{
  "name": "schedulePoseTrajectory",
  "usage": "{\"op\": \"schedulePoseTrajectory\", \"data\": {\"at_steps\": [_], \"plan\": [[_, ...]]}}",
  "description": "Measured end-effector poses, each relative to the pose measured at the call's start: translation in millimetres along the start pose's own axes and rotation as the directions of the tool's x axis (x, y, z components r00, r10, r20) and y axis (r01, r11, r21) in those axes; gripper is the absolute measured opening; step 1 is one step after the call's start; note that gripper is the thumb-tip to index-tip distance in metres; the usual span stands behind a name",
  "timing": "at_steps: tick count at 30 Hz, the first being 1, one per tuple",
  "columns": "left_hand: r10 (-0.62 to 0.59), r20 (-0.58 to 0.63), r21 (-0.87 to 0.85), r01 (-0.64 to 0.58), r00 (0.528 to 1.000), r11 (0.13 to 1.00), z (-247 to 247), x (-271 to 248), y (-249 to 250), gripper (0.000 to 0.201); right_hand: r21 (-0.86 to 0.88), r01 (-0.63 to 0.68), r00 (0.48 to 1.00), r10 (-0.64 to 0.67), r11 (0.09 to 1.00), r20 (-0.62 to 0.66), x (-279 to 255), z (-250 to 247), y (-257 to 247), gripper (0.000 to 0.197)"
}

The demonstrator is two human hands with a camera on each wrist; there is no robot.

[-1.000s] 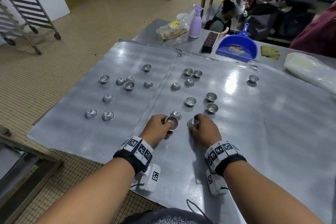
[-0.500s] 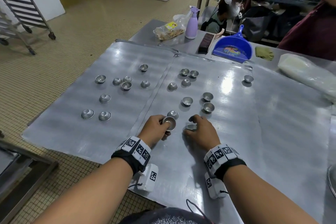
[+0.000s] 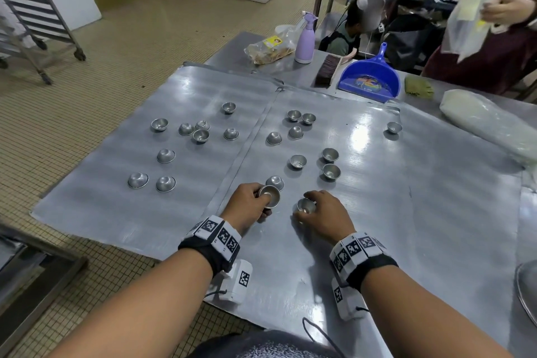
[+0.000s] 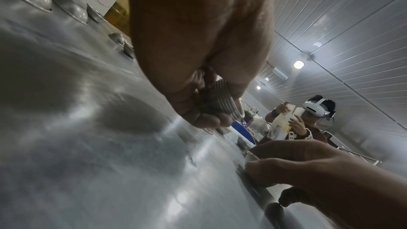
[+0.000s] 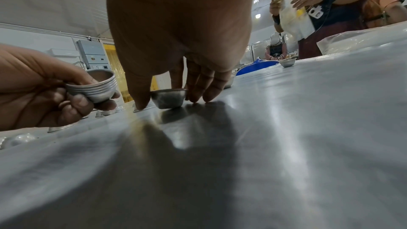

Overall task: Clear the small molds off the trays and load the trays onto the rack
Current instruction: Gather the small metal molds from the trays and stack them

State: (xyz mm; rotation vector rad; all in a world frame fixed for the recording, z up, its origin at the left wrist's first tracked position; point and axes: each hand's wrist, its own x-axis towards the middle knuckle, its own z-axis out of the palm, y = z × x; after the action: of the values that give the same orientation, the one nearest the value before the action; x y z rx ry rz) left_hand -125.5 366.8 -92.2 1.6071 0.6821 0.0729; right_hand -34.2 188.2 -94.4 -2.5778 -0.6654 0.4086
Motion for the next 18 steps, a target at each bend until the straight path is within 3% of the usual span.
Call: {"op": "schedulePoseTrajectory", "data": {"at_steps": [3,8,14,18], "plan": [[-0.006,-0.002,-0.004,0.006,1.0,1.0,-1.1,0.7,-1.9,0.015,0.011,-0.029,0.999,0.03,1.0,-0.014,0.0,1.6,0.8,0.043],[-0.015,-0.004,-0.003,0.015,1.0,1.0,-3.8,1.1,-5.0,0.016,0.011,-0.073,0.997,0.073,0.997,0.001,4.8,1.4,3.2,0.055],[-0.021,-0.021,0.001,0.021,1.0,1.0,-6.8,1.9,-5.6,0.015,0.021,-0.045,0.999,0.044,0.999,0.027,10.7,7.8,2.4,0.036],[-0.019,-0.025,0.016,0.02,1.0,1.0,-10.0,4.1,-6.6,0.015,0.113,-0.012,1.0,0.012,0.993,0.006,9.8,2.9,-7.2,0.05]]}}
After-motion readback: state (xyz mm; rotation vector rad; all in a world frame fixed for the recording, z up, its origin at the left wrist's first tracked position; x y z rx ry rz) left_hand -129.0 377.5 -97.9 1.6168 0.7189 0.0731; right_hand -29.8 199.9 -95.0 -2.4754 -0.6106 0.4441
